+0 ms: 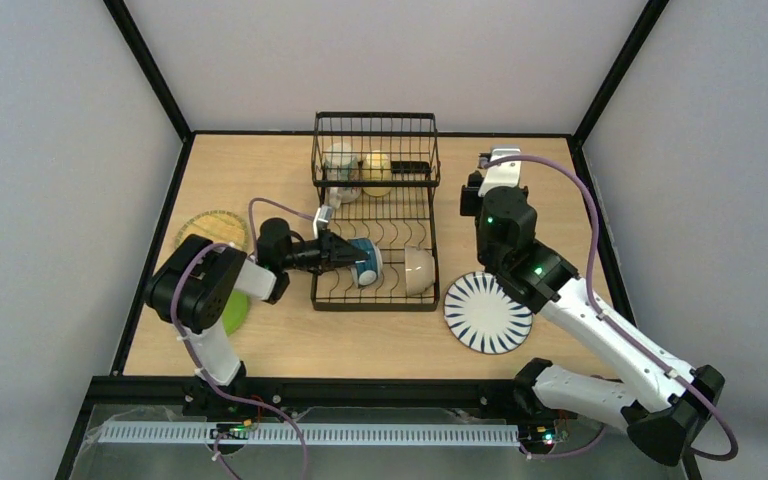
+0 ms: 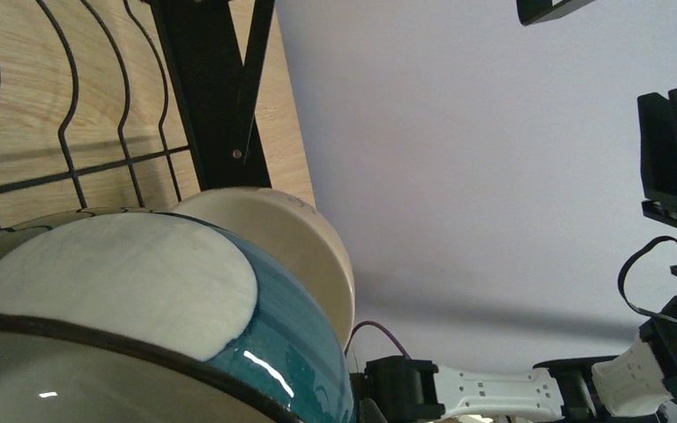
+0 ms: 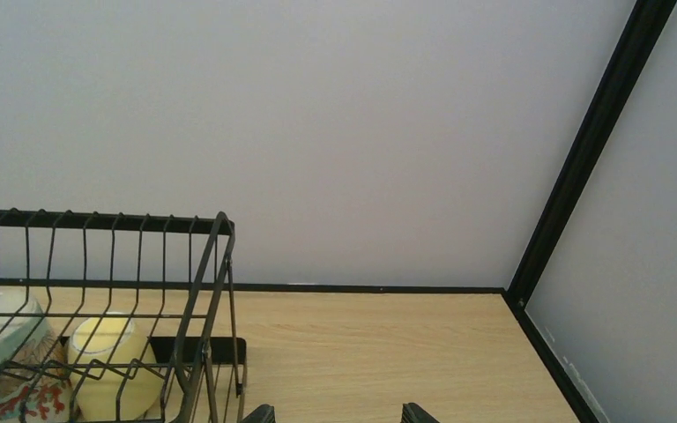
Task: Load the mixed dishes into the dish rack
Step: Insert the bowl into the dish rack.
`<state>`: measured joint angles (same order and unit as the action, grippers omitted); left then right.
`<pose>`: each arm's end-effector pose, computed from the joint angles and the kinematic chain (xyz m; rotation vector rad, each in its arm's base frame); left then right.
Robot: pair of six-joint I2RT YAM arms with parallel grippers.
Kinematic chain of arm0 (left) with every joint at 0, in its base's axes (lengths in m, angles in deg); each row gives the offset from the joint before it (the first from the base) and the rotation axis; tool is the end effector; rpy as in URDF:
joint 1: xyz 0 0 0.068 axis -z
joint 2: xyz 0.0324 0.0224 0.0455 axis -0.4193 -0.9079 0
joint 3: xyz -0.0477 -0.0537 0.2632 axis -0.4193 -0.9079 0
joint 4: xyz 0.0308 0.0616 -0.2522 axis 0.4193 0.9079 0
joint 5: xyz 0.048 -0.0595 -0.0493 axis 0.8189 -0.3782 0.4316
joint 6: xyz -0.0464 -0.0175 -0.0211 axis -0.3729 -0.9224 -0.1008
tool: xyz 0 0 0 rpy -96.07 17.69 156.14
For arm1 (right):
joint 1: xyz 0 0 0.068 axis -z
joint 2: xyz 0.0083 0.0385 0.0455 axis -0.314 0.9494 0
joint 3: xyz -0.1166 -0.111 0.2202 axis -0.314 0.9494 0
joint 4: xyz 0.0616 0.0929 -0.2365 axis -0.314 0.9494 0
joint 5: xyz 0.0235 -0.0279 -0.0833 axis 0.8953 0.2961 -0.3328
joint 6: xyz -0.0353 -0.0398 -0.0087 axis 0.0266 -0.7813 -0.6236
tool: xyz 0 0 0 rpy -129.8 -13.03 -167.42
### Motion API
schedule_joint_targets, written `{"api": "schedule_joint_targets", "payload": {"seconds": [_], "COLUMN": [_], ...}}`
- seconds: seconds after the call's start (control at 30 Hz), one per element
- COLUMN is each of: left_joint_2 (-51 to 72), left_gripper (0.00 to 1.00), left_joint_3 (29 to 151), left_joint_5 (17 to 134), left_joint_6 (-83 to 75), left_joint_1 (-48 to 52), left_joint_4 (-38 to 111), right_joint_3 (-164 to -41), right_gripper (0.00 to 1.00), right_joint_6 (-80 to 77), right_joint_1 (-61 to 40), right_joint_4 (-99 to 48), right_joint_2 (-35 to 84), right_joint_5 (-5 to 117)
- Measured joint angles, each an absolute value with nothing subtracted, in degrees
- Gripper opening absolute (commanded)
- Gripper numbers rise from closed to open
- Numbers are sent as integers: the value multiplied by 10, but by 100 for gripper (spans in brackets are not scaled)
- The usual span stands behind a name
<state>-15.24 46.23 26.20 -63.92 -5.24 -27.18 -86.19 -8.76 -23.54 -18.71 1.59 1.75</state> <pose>0.2666 -0.1263 0.1477 -0.0007 2.0867 -1.9179 0.1827 0.1289 0.3922 0.0053 1.6456 -0.1329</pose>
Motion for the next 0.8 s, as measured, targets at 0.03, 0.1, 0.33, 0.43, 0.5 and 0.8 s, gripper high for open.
{"api": "schedule_joint_targets", "payload": {"seconds": [0.03, 0.1, 0.33, 0.43, 0.5, 0.8], "left_joint_2": [-159, -171, -207, -211, -211, -211], "left_gripper": [2, 2, 1, 2, 2, 2], "left_joint_3": [465, 473, 492, 492, 489, 448], "left_joint_5": [260, 258, 248, 245, 246, 262], "left_joint_6": [-644, -649, -667, -671, -673, -685], "left_joint_1": [-53, -54, -54, -54, -55, -50], "left_joint_4": [-282, -297, -342, -351, -356, -410], "right_joint_3": [-862, -862, -862, -862, -862, -862], "right_gripper": [81, 81, 81, 81, 81, 81], "right_joint_6": [-89, -93, -95, -95, -95, -95], "right_joint_1": [-235, -229, -211, -201, -195, -174], "right_joint_4": [-189, -195, -211, -217, -221, -237], "right_joint_2": [20, 26, 47, 50, 52, 66], "right_joint_5": [20, 26, 44, 51, 57, 86]}}
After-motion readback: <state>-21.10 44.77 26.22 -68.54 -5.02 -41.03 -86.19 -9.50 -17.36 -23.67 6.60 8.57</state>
